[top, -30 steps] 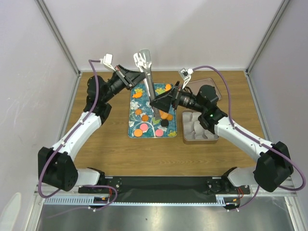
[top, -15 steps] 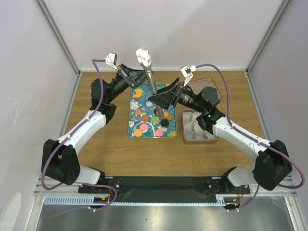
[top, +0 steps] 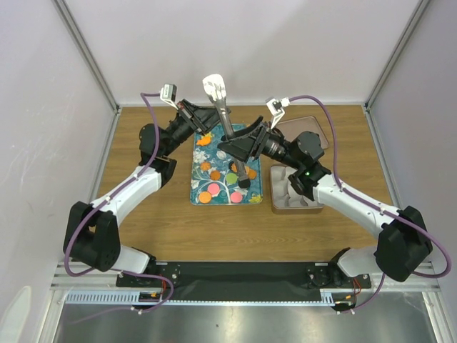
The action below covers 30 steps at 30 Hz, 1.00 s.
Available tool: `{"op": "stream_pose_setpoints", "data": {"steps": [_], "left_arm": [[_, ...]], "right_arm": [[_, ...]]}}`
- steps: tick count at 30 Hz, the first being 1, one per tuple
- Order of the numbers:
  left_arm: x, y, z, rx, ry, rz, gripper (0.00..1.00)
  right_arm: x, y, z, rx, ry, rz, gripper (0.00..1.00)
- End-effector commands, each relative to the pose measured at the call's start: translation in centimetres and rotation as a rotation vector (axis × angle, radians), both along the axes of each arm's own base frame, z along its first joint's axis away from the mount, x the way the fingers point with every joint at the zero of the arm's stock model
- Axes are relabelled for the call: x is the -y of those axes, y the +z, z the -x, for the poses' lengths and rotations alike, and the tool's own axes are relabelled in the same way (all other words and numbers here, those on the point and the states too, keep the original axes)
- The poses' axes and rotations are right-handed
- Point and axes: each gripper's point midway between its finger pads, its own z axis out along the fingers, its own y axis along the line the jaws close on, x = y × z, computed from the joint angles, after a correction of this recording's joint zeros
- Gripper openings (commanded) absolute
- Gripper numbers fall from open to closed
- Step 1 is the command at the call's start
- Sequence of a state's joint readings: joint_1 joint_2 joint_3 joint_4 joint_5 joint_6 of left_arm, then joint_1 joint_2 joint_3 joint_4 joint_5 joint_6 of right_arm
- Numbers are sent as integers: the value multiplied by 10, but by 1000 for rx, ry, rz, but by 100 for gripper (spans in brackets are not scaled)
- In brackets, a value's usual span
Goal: Pack the cookies
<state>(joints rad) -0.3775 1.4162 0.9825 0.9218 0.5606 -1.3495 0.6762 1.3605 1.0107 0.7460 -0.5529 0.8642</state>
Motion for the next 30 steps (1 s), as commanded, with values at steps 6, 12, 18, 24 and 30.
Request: {"op": "stream_pose_setpoints", "data": {"steps": [6, 12, 18, 24, 30], "left_arm": [[-8, 20, 8, 89, 38, 84, 0], [-13, 23, 7, 100, 60, 119, 0], [-15, 22, 7, 100, 71, 137, 0], [-18, 23, 8, 112, 82, 156, 0], [-18, 21, 6, 110, 84, 157, 0]], "right_arm": [[1, 20, 7, 54, -10, -56, 89], [2, 16, 7, 48, -14, -44, 88], [2, 12, 8, 45, -11, -35, 81], [2, 12, 10, 47, -10, -37, 75], [3, 12, 10, 46, -14, -37, 70]]}}
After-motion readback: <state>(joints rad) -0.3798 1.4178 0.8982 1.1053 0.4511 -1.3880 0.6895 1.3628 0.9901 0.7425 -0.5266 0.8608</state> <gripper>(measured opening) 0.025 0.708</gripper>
